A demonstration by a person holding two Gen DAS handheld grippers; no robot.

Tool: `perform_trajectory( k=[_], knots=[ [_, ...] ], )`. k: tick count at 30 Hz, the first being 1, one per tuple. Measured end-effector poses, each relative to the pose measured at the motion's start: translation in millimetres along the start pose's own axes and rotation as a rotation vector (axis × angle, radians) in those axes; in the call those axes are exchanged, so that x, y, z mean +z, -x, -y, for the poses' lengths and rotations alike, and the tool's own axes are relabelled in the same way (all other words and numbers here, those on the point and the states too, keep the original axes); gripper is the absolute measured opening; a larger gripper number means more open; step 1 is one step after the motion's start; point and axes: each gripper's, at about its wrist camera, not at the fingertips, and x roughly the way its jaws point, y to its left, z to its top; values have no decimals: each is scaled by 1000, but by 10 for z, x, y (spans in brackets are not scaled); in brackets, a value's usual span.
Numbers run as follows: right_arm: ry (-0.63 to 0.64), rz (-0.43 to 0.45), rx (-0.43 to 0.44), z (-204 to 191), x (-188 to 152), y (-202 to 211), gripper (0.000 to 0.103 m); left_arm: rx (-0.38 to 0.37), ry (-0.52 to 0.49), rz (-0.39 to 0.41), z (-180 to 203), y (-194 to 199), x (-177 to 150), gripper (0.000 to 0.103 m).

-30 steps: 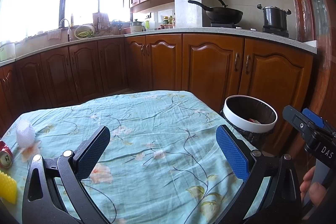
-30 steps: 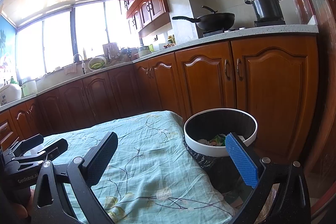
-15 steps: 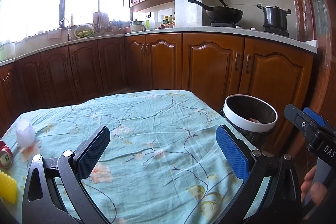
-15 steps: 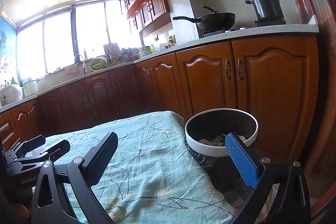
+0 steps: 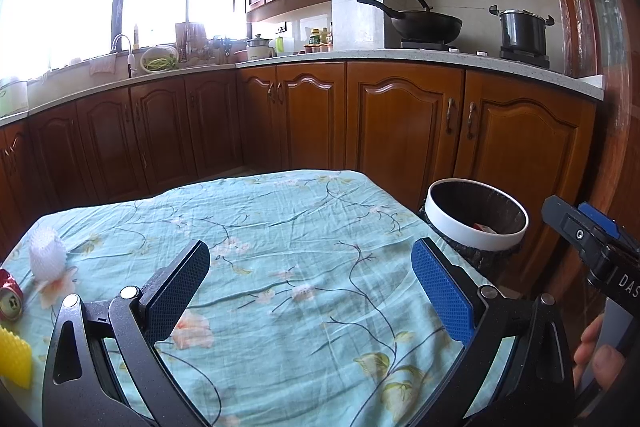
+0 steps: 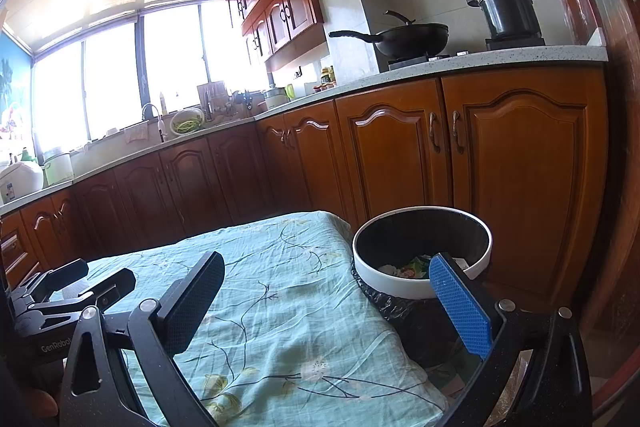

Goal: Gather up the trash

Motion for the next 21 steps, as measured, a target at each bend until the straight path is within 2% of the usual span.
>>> perform_trajectory(
  k=[21],
  knots=[
    [-9,-45,4,35,1,-173,103,-29,6,-45,-53,-177,-3,103]
  ],
)
